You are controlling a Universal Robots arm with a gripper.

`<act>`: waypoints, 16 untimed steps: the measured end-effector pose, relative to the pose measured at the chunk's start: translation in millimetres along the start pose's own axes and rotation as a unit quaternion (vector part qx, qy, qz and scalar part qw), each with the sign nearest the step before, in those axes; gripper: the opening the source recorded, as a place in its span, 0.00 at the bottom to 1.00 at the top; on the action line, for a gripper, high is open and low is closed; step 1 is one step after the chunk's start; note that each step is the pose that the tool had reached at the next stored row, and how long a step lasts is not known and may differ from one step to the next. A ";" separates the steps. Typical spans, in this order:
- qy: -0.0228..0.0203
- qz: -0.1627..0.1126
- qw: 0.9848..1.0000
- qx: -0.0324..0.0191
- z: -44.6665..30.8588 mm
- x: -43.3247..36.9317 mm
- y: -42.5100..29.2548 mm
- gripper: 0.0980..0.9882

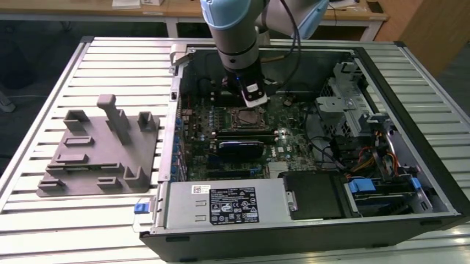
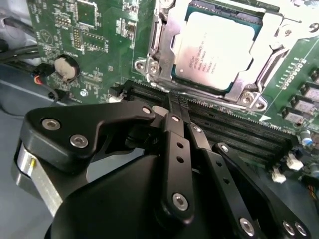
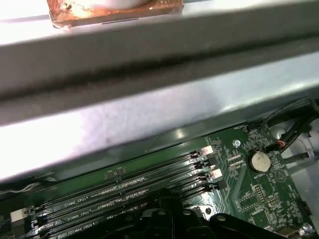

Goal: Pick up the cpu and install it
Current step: 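Install the first cpu locking lever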

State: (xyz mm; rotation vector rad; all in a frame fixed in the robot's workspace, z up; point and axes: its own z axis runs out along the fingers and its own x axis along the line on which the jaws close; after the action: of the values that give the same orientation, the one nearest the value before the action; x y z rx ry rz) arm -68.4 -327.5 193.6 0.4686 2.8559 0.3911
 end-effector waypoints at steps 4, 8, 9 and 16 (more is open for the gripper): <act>0.000 0.000 1.000 0.000 -9.7 -1.8 3.0 0.01; 0.000 0.000 1.000 0.000 -14.0 -2.6 4.4 0.01; 0.000 0.000 1.000 0.000 -14.0 -2.6 4.4 0.01; 0.021 0.004 1.000 0.012 -13.2 -4.0 4.7 0.01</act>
State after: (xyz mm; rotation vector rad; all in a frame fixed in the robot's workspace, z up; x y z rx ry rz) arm -66.7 -327.5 208.1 0.4832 2.9022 0.3730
